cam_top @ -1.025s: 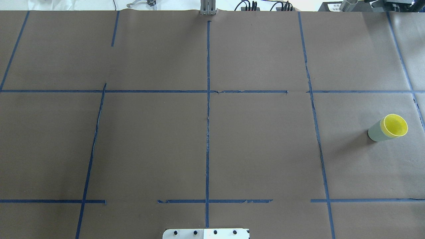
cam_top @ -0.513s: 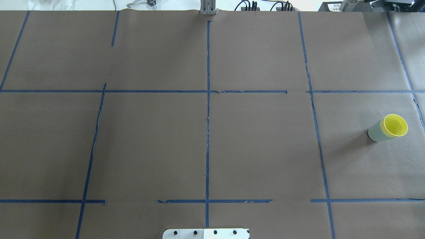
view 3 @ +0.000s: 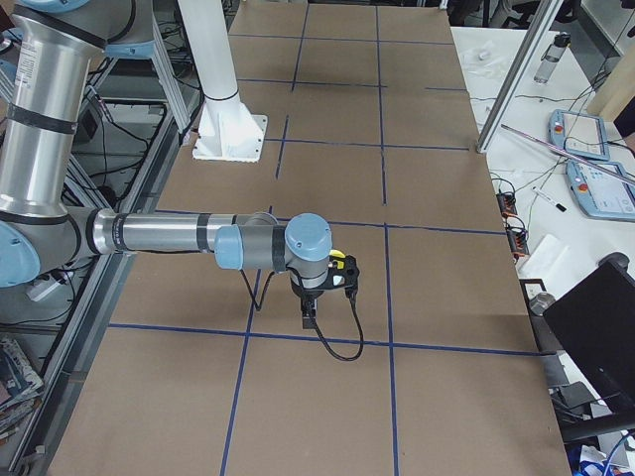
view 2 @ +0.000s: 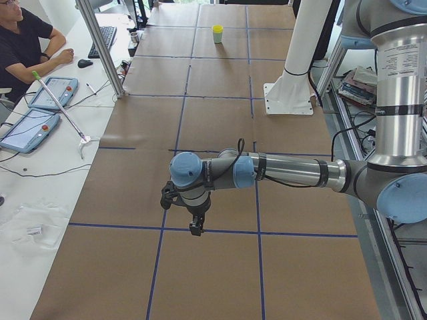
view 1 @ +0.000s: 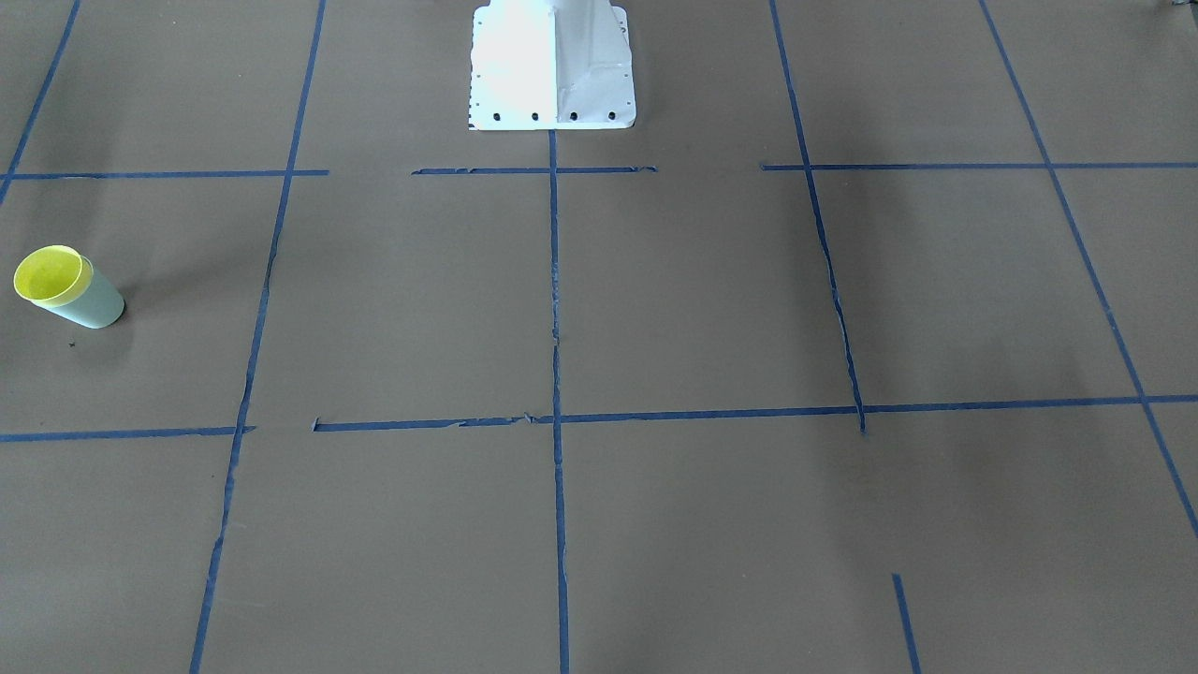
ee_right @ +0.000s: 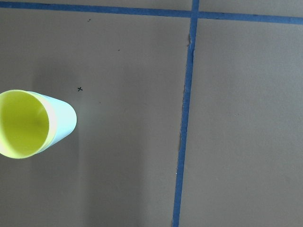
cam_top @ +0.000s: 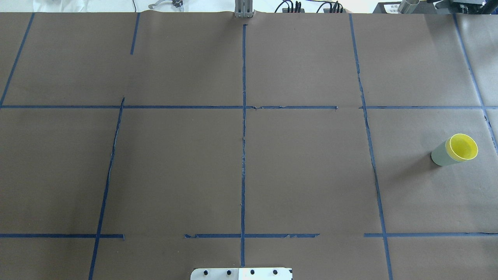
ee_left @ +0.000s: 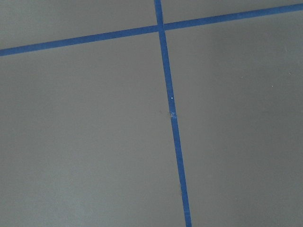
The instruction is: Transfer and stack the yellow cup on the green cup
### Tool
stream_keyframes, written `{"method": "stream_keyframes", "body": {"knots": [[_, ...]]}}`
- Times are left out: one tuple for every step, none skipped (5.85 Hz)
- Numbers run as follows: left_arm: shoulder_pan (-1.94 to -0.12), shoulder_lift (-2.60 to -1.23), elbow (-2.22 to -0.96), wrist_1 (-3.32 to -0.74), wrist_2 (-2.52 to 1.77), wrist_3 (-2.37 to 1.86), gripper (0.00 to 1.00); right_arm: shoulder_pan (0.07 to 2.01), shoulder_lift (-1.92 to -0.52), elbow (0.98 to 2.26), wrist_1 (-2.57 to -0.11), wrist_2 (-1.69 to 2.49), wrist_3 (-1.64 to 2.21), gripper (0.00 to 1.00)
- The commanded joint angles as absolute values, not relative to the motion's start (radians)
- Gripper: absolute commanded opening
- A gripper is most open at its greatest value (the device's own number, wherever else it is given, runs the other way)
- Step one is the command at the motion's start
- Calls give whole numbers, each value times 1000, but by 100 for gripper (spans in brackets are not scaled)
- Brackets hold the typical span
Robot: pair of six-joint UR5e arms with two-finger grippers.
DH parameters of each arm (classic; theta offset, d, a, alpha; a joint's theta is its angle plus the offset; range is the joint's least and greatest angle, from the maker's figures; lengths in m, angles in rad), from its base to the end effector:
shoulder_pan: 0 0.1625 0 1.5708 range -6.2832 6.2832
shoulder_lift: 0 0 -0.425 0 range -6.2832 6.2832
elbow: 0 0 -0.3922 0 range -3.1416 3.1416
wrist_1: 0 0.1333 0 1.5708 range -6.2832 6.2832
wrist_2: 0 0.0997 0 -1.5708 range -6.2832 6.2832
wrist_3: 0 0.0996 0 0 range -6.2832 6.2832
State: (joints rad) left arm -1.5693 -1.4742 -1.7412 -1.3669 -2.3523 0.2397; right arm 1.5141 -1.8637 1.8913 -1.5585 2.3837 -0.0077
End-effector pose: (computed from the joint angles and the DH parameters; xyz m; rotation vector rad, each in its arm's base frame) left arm -0.0625 -0.4399 0.6396 -0.0298 0.7905 0.1777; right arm 0.0398 -0.3745 0.6230 0.0178 -0.8137 -0.0770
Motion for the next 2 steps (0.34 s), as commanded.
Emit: {"method": "stream_keyframes", "body": {"knots": [[-1569, -1476, -1740, -1367, -2352, 238, 100, 1514, -1864, 1891, -1559, 2384, -8, 100], [-1569, -1476, -1741, -1367, -2352, 238, 100, 1514, -1864, 1891, -1559, 2385, -8, 100]]}}
